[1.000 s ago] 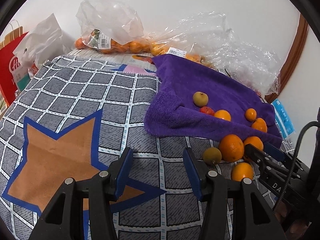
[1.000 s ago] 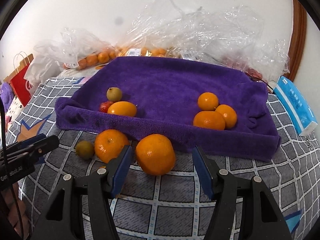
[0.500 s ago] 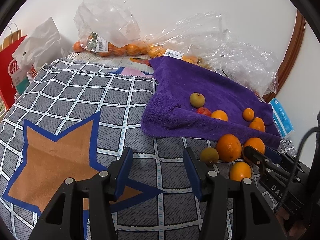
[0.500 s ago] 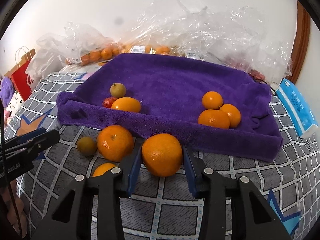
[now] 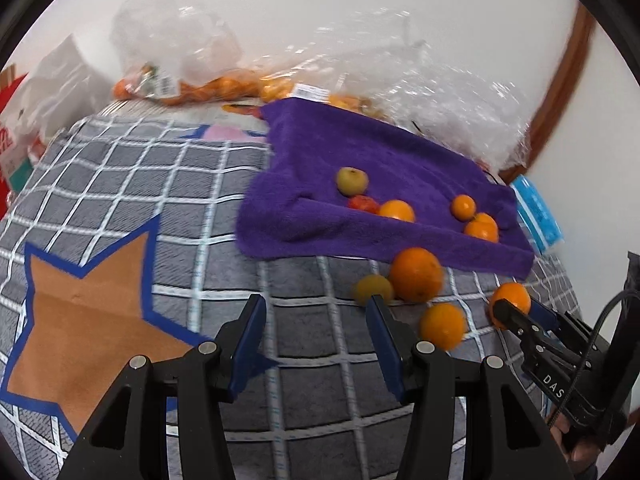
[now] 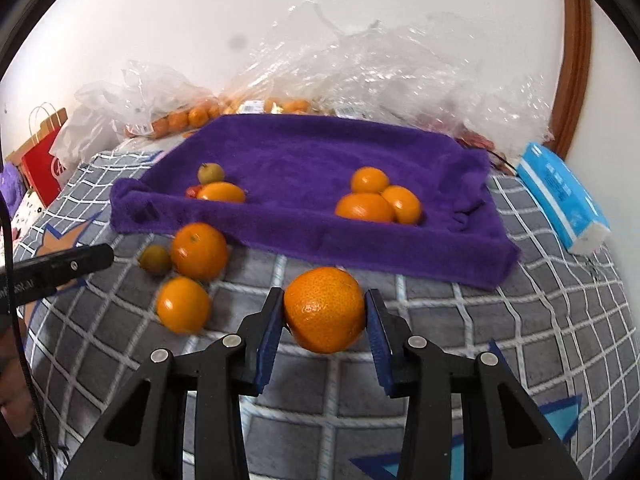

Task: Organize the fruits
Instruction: 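Grasp another large orange with the right tool while the left tool grasps a yellow-green fruit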

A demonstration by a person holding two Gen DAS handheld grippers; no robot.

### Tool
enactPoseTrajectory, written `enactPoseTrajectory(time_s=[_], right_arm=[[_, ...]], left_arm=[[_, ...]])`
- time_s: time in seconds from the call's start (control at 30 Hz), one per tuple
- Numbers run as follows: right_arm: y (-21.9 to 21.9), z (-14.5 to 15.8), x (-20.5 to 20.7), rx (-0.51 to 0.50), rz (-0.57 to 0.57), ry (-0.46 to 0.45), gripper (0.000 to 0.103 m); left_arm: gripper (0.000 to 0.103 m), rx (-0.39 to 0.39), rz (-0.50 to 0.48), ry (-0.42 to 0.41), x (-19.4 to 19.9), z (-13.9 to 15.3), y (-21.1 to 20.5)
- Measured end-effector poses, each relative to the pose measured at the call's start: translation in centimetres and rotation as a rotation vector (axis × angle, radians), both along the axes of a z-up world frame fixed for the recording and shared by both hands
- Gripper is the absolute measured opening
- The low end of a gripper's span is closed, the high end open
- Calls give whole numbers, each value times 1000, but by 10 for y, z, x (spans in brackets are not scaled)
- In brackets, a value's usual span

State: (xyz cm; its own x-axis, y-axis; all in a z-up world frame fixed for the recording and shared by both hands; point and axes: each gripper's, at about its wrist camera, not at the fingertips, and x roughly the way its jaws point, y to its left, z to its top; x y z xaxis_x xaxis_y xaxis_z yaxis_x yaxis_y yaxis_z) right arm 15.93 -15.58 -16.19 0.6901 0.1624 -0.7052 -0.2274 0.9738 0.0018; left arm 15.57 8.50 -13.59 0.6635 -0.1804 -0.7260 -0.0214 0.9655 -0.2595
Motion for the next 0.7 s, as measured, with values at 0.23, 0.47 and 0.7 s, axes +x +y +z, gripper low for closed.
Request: enactPoseTrajectory(time_s=[0.23,0.47,0.7], right_arm=[[-19,0,-4,32,-32,-14,40],[-30,-3,0,33,-48,0,40],[-35,-7,11,62,-63,36,40]], left_arm=[[46,91,-45,35,16,-7,-35],[40,128,-56,44,31,-12,-45],[25,204,-90,23,32,-13,-60]])
